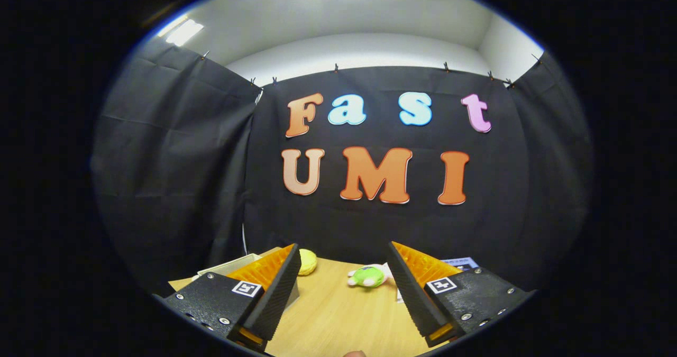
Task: Open the storage box then place both shoes into the box .Put the left shoe in first, then the right shoe, with the right side of both shoes facing outward in a uniform manner.
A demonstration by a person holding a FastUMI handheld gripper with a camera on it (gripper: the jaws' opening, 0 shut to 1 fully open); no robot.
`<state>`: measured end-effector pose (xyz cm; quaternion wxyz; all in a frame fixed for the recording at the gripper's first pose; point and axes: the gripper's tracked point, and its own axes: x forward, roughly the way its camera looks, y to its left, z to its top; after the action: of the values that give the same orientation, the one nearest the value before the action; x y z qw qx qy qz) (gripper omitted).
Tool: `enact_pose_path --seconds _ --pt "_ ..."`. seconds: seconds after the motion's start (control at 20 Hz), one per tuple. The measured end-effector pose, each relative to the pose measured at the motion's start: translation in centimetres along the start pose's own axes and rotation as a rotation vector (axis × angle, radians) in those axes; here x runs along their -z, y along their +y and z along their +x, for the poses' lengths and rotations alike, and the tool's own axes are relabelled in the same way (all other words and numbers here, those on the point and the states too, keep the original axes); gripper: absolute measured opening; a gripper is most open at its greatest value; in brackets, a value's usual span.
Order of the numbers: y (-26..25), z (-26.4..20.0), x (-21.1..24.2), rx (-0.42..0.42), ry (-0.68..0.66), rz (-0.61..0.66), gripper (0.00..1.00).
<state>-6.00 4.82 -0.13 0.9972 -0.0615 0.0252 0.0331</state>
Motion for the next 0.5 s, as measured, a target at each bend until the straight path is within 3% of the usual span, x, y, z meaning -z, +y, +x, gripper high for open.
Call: enact_pose_path --seconds 0.25,0.5 --pt "-5.0 -3.8 -4.1 0.088 -0.103 -0.039 0.98" --pt "-7.6 -6.3 -5.8 0.125 -0.154 -0.037 0.97"
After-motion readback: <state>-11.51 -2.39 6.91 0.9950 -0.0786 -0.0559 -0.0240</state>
